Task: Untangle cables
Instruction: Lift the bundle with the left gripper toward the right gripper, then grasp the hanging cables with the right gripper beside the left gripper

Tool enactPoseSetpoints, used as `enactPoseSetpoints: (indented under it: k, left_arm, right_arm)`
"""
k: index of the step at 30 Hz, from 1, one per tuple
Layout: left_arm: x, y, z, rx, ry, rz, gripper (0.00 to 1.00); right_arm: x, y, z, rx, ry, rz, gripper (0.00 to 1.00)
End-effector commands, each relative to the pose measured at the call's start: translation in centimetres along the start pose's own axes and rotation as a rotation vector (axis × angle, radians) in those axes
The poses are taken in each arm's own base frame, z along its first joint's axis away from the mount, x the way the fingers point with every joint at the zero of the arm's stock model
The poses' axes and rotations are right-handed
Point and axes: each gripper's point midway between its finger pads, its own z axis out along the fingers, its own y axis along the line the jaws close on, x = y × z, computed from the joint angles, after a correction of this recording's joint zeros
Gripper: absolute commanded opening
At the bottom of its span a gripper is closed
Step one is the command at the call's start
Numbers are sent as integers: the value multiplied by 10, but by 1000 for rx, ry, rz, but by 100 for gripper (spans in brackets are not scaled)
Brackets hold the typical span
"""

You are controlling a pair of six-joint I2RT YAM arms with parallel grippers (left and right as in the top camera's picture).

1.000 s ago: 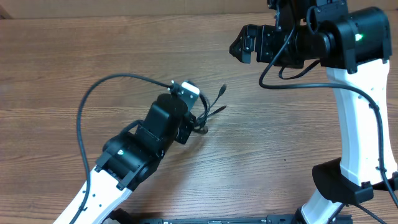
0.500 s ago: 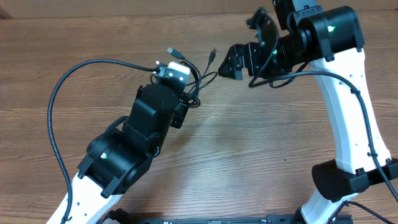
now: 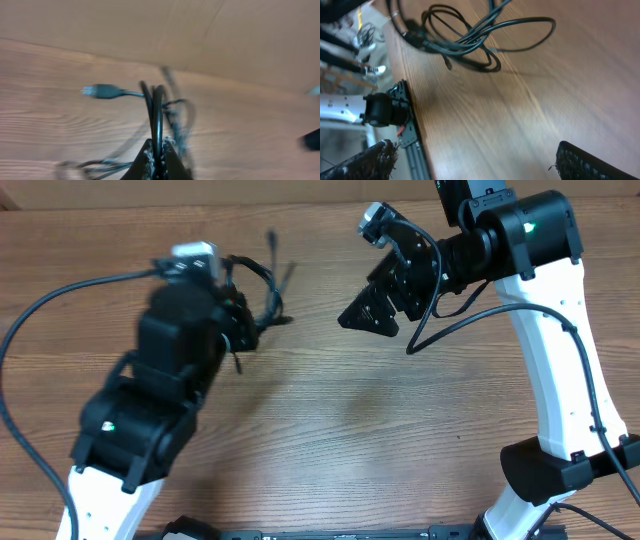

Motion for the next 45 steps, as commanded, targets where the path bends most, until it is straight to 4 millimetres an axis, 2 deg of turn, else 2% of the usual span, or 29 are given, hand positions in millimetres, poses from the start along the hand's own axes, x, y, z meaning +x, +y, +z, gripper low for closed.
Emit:
enactPoseSetpoints:
  k: [1, 9, 11, 15, 19, 23, 28, 30, 35, 40, 42, 45]
  left_arm:
    - [-23, -27, -20, 177, -25, -138, 4]
    - [-42, -46, -28, 275, -51, -270, 4]
    - [-46, -47, -31, 284, -61, -269, 4]
    - [-59, -51, -42, 304, -94, -267, 4]
    - [-82, -58, -60, 344, -161, -270, 4]
    - [-95, -62, -75, 366, -199, -271, 4]
    - [-91, -61, -72, 355, -179, -271, 4]
    - [-89, -61, -69, 352, -164, -270, 4]
    - [-85, -66, -62, 369, -135, -272, 4]
    - [-80, -70, -53, 381, -100, -296, 4]
    - [-78, -74, -50, 399, -80, -307, 4]
    - [-75, -78, -46, 413, -59, -312, 4]
  right_arm:
    - [-15, 22, 4, -68, -58, -191, 100]
    - [-34, 43, 20, -89, -95, -367, 100]
    - [-38, 43, 21, -86, -106, -383, 95]
    - [-39, 43, 21, -83, -110, -387, 78]
    - [-37, 41, 23, -88, -104, -380, 77]
    - [-36, 39, 30, -111, -111, -375, 77]
    - [-41, 46, 37, -194, -165, -381, 78]
    - [-42, 45, 38, -193, -170, -386, 81]
    - [-48, 43, 37, -181, -190, -407, 82]
    - [-53, 43, 36, -179, -210, -424, 80]
    - [-55, 42, 36, -174, -218, -434, 71]
    - [-58, 41, 36, -166, -226, -432, 75]
